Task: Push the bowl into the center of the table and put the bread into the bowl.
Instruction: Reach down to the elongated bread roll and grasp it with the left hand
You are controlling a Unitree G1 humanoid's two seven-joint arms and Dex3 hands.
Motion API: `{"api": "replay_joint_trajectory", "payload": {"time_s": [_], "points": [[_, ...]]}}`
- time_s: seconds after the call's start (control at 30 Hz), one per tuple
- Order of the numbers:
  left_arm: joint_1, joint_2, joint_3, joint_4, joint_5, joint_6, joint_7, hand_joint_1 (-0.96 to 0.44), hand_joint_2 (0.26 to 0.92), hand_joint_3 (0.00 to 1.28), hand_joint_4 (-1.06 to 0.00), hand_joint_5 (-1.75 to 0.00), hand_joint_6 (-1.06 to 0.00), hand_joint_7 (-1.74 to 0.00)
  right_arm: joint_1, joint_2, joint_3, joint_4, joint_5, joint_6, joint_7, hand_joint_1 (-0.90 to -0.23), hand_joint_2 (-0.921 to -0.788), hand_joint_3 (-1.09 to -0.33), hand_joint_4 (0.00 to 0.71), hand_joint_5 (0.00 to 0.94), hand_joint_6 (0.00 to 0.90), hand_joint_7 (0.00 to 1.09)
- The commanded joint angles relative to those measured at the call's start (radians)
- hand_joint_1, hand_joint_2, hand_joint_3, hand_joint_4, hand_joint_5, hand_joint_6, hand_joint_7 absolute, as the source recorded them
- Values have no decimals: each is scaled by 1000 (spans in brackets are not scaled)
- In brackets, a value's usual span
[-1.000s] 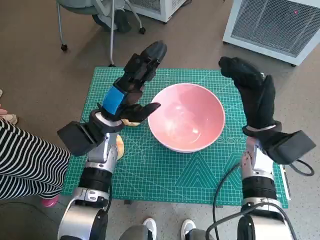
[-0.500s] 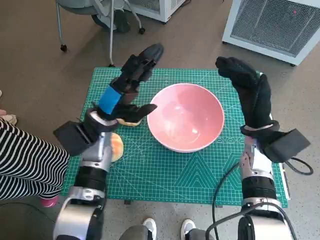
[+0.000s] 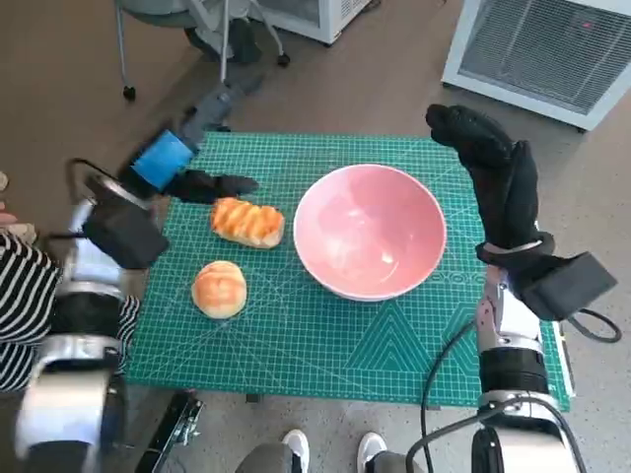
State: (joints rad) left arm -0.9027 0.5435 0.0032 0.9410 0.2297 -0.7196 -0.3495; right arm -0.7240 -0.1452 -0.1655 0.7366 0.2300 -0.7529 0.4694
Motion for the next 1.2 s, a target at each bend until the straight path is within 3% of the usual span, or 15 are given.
{"api": "replay_joint_trajectory", "payload": {"time_s": [0.03,0.47,1.2], "points": [[-37,27,-53,54,49,31,-11,-513,846,4,-138,-1,-145,-197,39,4,10,-10,-12,19,-12,-743,-921,-722,143,3,109,292],[-79,52,-181,81,162,196,-55,-402,800,0,-126,0,-218,-57,39,-2,17,-11,-13,15,-21,-753,-921,-719,141,2,96,314],[-174,-21,-374,201,325,394,-50,-234,739,0,-108,0,-244,-9,43,-9,15,-6,-8,10,-20,-745,-921,-718,142,1,77,346]]}}
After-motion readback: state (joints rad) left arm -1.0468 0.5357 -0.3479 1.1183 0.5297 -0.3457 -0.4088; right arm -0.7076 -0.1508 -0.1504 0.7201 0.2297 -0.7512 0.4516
